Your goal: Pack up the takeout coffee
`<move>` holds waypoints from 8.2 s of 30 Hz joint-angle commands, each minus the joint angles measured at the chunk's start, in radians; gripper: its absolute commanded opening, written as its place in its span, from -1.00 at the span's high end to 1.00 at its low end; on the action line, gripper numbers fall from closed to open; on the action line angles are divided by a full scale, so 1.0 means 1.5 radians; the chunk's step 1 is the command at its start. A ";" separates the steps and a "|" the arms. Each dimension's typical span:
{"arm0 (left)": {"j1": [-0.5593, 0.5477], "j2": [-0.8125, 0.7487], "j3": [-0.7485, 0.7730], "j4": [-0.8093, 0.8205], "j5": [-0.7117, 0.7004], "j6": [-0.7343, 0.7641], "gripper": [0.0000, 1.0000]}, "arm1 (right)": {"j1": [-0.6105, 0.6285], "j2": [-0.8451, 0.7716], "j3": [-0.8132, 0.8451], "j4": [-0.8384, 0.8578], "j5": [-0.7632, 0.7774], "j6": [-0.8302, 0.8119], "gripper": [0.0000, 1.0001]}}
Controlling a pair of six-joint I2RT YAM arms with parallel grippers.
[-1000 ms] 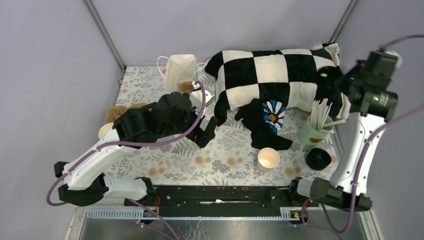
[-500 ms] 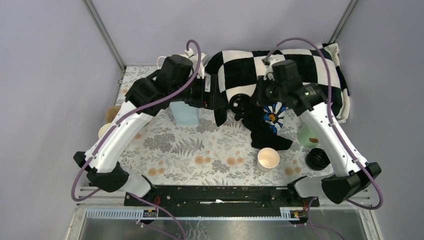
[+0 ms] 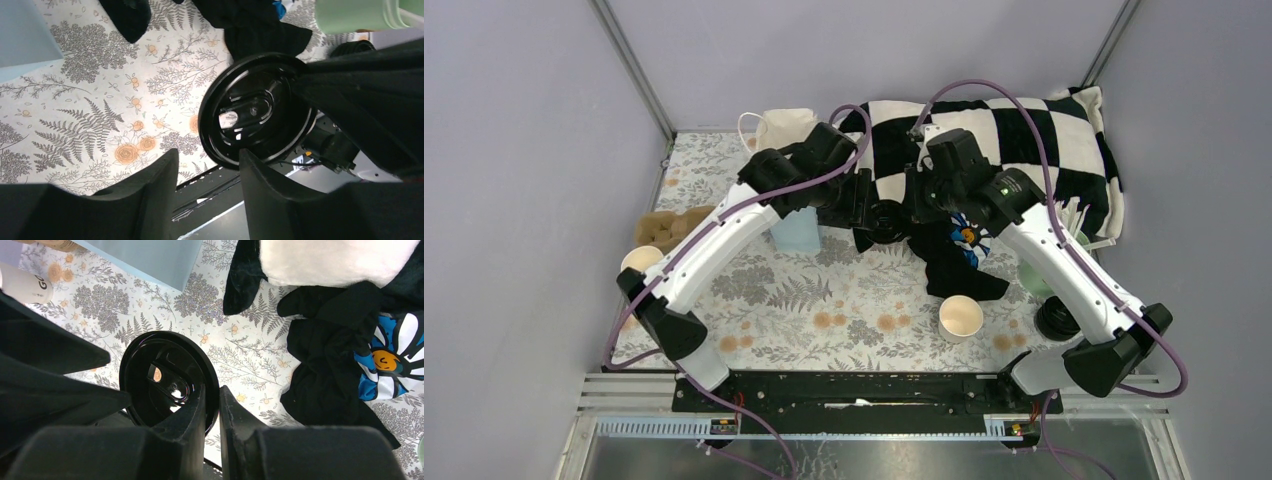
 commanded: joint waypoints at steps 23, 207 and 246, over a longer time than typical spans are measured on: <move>0.017 0.030 0.061 0.005 -0.033 0.006 0.85 | 0.070 0.024 0.119 -0.044 0.069 -0.005 0.56; 0.366 -0.296 -0.360 0.388 0.557 -0.175 -0.61 | 0.161 -0.175 -0.338 -0.278 0.301 0.428 -0.30; 0.358 -0.288 -0.353 0.388 0.558 -0.171 -0.64 | 0.161 -0.178 -0.390 -0.240 0.280 0.443 -0.36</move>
